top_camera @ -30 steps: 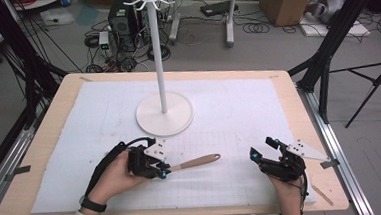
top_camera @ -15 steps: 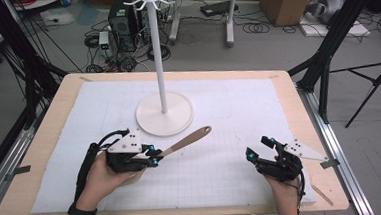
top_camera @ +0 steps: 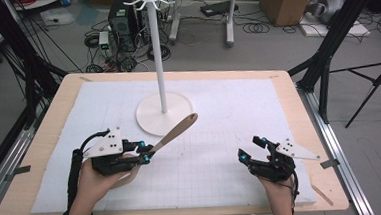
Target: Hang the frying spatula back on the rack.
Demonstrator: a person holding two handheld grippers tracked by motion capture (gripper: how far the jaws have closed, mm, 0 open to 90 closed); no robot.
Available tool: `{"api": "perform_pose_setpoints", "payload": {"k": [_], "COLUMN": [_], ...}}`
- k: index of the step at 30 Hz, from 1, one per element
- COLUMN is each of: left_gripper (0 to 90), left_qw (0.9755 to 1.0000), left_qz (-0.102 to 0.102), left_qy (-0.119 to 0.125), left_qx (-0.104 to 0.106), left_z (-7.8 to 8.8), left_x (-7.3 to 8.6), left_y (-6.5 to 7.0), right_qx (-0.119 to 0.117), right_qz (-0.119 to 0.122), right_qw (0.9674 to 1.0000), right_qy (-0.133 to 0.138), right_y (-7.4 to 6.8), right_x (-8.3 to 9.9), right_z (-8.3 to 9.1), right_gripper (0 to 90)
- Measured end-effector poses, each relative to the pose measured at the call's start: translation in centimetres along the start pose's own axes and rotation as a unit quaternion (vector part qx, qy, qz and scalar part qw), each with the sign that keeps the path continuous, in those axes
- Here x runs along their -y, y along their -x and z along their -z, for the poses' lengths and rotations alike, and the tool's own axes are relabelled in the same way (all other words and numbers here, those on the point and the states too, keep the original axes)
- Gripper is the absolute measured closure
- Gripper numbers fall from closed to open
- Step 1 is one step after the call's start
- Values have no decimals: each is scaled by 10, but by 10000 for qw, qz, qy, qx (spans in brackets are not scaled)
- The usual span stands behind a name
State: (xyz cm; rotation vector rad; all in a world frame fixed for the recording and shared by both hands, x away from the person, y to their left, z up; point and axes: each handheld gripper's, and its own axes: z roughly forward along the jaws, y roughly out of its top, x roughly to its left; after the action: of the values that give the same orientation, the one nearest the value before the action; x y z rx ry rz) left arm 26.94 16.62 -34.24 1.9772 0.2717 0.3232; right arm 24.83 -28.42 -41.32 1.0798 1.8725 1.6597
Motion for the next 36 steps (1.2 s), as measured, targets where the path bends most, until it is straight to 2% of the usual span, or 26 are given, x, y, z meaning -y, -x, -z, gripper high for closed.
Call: {"api": "perform_pose_setpoints", "payload": {"k": [7, 8, 9, 12, 16, 17, 19, 21, 22, 23, 24, 27, 31, 36], "left_gripper": [779, 779, 779, 779, 779, 779, 779, 779, 779, 779, 779, 779, 779, 779], "left_qw": [9999, 9998, 9995, 9995, 9996, 9996, 9995, 9995, 9995, 9993, 9993, 9989, 9986, 9983], "left_qz": [69, 103, 222, 232, 218, 207, 230, 218, 229, 244, 244, 263, 262, 268], "left_qy": [79, 139, 209, 220, 177, 192, 220, 217, 228, 285, 285, 392, 452, 495], "left_qx": [10, 1, 63, 45, 24, 25, 5, -9, -19, -57, -57, -77, -107, -139], "left_z": [0, 0, -1, -2, -6, -7, -9, -10, -11, -12, -12, -14, -15, -18], "left_x": [2, 2, 3, 3, 3, 3, 3, 2, 2, 1, 1, 0, -1, -1], "left_y": [-1, -1, -2, -2, 0, 0, 1, 2, 2, 4, 4, 5, 7, 9], "right_qx": [-341, -384, -515, -629, -870, -989, -1106, -1157, -1157, -1208, -1208, -1301, -1432, -1439], "right_qz": [-20, -20, -15, -10, -28, -19, -4, -28, -28, -70, -70, -244, -315, -312], "right_qw": [9994, 9992, 9985, 9978, 9959, 9948, 9936, 9931, 9931, 9925, 9925, 9910, 9889, 9888], "right_qy": [105, 122, 166, 202, 238, 234, 222, 185, 185, 168, 168, 191, 253, 239], "right_y": [-14, -17, -23, -29, -45, -55, -65, -75, -75, -84, -84, -98, -109, -118], "right_x": [-9, -11, -17, -23, -35, -40, -44, -47, -47, -49, -49, -54, -58, -62], "right_z": [-5, -6, -8, -11, -21, -28, -36, -45, -45, -52, -52, -68, -79, -88], "right_gripper": [217, 218, 219, 220, 222, 225, 234, 245, 245, 261, 261, 298, 316, 348]}}
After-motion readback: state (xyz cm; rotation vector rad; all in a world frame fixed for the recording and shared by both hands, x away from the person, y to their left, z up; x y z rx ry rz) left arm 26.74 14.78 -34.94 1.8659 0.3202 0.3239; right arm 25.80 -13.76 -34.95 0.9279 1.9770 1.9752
